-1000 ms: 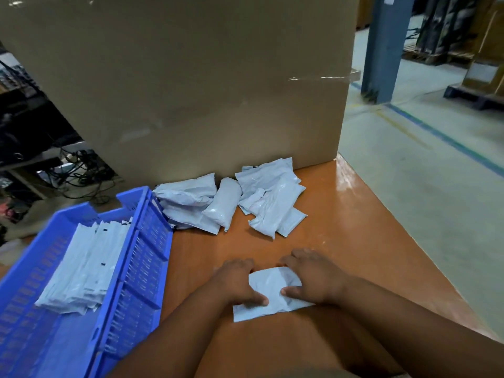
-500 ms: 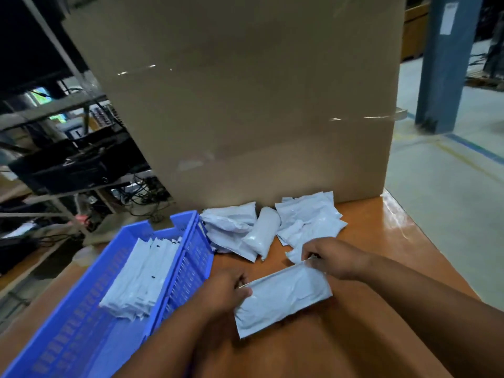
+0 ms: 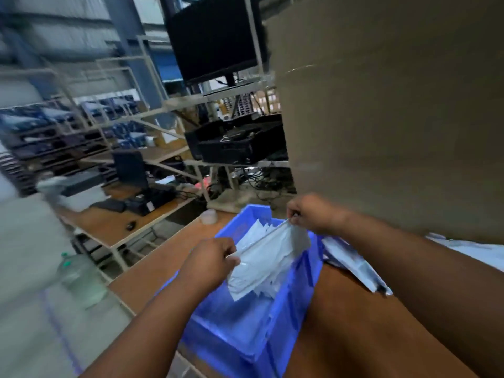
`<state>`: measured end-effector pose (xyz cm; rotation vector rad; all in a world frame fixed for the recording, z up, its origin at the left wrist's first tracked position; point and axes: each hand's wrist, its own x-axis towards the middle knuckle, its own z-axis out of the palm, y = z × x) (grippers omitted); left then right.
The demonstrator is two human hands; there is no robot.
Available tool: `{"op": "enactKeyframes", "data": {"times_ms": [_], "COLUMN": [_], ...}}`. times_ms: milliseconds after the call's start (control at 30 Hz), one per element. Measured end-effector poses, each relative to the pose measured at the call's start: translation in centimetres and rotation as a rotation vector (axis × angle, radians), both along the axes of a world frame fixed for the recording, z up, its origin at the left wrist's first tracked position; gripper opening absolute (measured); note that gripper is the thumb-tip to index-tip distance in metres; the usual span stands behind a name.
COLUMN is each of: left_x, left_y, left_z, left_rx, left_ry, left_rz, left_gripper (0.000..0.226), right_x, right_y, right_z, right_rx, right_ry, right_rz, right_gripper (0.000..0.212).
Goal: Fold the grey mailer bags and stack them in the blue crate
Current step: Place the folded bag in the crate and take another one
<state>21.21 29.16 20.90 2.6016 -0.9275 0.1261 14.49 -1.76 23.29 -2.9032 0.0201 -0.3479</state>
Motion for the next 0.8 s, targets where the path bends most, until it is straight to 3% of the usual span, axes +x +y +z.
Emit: {"op": "enactKeyframes", "data": {"times_ms": [267,467,567,700,800], "left_x": [5.1,7.6,8.9,10.4,10.8], "left_y": [9.5,10.2,9.1,7.6,7.1], "left_z": [0.1,0.0,-0.5,-1.9,-3.0], "left_rx": [0.417,0.598,0.731,0.839,0.917], "left_ry": [-0.085,0.024,0.042,0.035,0.023], "left_rz": [0.113,0.143,0.133,0.115,0.07], "left_gripper": [0.027,0.026,0.022,0.032,0.031], "right_x": [12.4,18.8,20.6,21.5,22.2], "right_y": [10.7,14.4,15.4,16.4,16.5], "right_z": [-3.4,-6.1,-8.0,-10.3,-11.9], "right_rx": [-0.054,-0.011,0.189,0.525,0.608], "right_ry": [0.194,0.359,0.501,0.71,0.77], "right_rz": [0.127,0.075,0.029,0.006,-0.003], "right_gripper": [0.009,0.017,0.016,0.009,0.01]}}
